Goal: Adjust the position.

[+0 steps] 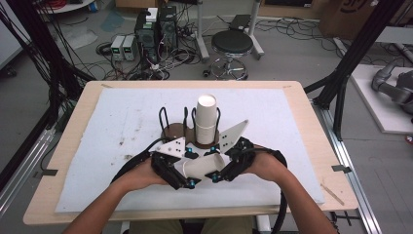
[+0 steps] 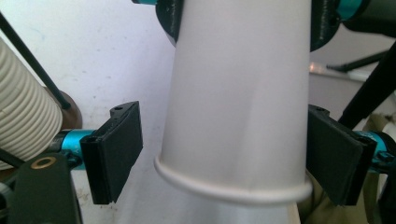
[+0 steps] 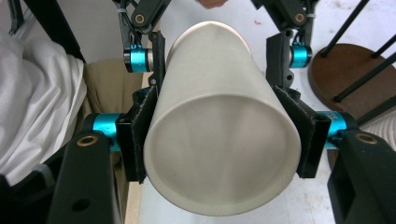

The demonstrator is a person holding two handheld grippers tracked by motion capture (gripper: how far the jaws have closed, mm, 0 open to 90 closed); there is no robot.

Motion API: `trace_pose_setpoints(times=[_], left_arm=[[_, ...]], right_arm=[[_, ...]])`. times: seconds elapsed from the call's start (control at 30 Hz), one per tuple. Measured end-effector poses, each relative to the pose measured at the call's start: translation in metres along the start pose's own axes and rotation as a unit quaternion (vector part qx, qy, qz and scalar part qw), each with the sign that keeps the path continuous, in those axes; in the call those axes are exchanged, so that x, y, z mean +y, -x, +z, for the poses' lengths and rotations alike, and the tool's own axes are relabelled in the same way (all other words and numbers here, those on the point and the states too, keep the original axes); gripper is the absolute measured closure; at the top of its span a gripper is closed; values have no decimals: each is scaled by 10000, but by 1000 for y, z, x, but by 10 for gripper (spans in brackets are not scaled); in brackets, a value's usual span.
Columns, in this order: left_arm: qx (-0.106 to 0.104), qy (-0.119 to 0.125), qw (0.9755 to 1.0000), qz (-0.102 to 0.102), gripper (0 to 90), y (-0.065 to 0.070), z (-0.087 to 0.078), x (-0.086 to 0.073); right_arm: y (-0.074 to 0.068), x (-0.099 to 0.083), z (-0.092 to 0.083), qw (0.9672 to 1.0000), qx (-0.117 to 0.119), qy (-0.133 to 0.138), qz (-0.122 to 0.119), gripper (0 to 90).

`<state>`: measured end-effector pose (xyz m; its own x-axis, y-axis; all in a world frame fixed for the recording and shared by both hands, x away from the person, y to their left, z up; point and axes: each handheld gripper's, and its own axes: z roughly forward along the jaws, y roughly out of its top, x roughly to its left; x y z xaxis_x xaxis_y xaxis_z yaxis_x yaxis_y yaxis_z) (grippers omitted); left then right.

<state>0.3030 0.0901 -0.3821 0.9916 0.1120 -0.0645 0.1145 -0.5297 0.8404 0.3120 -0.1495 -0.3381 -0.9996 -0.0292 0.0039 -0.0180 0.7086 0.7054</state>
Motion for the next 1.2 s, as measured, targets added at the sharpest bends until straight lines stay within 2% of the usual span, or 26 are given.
trace_pose_setpoints(times=[0.03, 0.2, 0.37, 0.4, 0.47, 0.6, 0.83, 1.1, 1.2], left_arm=[[22, 121, 9999, -43, 176, 0, -2, -3], [113, 395, 9990, -186, 176, 0, -6, -15], [213, 833, 9956, -381, 176, 1, -11, -29], [241, 932, 9946, -397, 176, 1, -12, -32], [363, 1191, 9910, -496, 176, 1, -14, -37], [364, 1646, 9844, -511, 176, 4, -19, -42], [335, 1915, 9798, -463, 176, 10, -17, -44], [317, 2214, 9737, -445, 167, 11, -16, -43], [263, 2260, 9729, -419, 167, 11, -13, -41]], right_arm=[[0, -1, -1, 10000, -15, 26, 45, 361], [4, -10, -7, 9994, -54, 226, 254, 361], [3, -22, -12, 9972, -132, 557, 479, 361], [3, -24, -13, 9966, -156, 644, 488, 361], [1, -30, -16, 9941, -214, 896, 573, 361], [-3, -39, -17, 9899, -318, 1232, 631, 361], [-9, -53, -14, 9823, -376, 1694, 707, 361], [-12, -65, -10, 9715, -314, 2205, 810, 361], [-12, -68, -6, 9693, -266, 2293, 841, 361]])
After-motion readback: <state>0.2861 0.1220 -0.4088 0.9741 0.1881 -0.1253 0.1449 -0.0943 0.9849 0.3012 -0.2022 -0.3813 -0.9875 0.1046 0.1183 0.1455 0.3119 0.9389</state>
